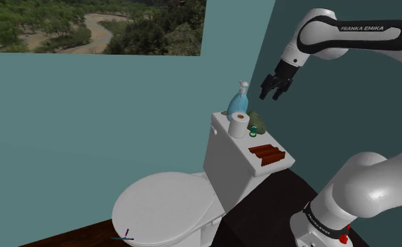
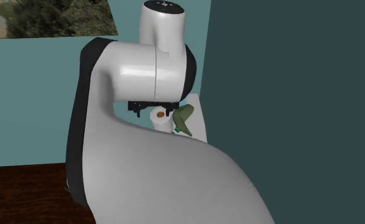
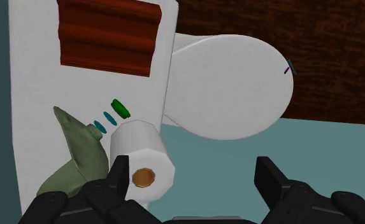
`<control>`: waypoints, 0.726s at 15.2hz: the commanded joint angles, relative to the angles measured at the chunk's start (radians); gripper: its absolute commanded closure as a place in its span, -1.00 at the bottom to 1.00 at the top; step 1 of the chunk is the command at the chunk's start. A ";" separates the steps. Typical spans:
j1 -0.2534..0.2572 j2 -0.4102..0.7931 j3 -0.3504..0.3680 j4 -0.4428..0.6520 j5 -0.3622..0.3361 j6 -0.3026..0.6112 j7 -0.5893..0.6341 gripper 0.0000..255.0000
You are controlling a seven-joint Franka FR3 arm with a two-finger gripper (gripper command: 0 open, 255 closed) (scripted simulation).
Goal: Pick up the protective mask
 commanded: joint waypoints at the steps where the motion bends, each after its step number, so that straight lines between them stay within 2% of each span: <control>1: 0.002 0.067 -0.043 0.018 0.015 0.035 -0.050 -1.00; 6: 0.018 0.253 -0.140 0.087 0.087 0.104 -0.177 -1.00; 11: 0.023 0.465 -0.219 0.191 0.209 0.136 -0.323 -1.00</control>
